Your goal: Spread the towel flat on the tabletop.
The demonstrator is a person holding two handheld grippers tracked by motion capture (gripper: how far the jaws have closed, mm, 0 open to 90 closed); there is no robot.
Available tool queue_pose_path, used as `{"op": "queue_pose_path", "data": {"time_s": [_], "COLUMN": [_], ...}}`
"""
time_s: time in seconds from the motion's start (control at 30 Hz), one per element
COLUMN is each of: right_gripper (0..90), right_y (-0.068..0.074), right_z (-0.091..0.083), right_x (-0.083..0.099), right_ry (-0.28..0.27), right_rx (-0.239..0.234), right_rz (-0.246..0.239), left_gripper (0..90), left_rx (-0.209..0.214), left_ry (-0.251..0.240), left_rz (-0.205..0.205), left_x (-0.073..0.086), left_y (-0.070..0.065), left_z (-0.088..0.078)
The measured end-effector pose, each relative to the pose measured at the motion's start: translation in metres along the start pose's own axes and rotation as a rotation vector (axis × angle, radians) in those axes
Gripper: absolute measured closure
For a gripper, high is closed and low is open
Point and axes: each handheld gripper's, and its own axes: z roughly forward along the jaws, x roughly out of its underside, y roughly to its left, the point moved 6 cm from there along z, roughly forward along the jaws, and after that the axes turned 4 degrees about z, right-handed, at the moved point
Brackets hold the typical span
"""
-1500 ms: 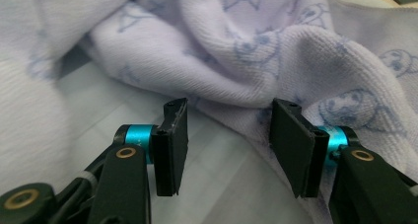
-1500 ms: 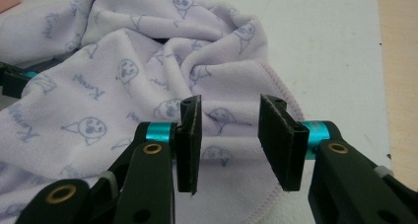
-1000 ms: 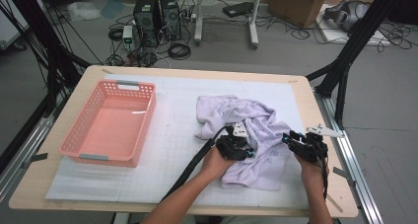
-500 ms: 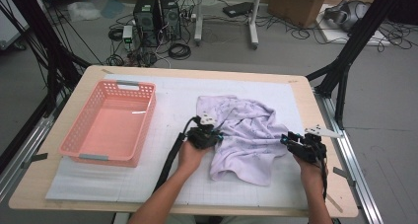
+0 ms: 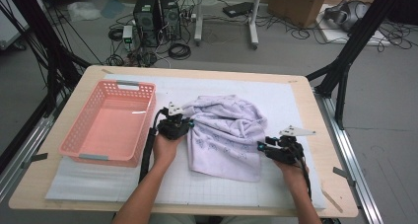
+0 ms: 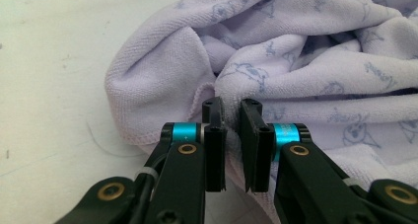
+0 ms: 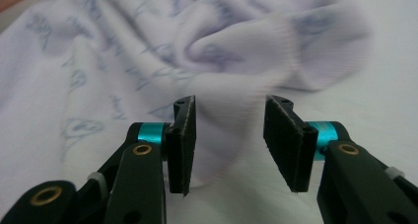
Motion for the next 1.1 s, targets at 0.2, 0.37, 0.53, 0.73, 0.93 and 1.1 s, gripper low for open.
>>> {"op": "queue_pose_path", "data": {"time_s": [0.2,0.37,0.53,0.73,0.93,1.1], "right_gripper": [81.7,85.0,84.2,64.0,60.8,57.7], "right_y": [0.002,-0.034,-0.072,-0.074,-0.061,-0.044], "right_z": [0.013,-0.003,-0.022,-0.033,-0.058,-0.061], "right_x": [0.005,-0.001,0.000,0.003,0.003,0.016], "right_ry": [0.077,0.015,-0.011,-0.065,-0.139,-0.108], "right_rx": [0.075,0.248,0.508,0.418,0.340,0.242], "right_rz": [-0.101,-0.072,-0.052,0.060,0.078,0.067], "left_gripper": [75.2,49.5,45.3,47.8,48.1,42.3], "left_rx": [0.052,0.091,0.134,0.180,0.217,0.224], "left_ry": [-0.028,-0.034,-0.041,-0.021,0.046,0.084], "left_rz": [-0.028,-0.032,-0.007,0.041,0.060,0.031], "left_x": [0.002,0.004,0.006,0.014,0.025,0.029], "left_y": [-0.003,-0.010,-0.019,-0.027,-0.032,-0.039], "left_z": [0.000,0.001,-0.004,-0.014,-0.014,-0.004]}}
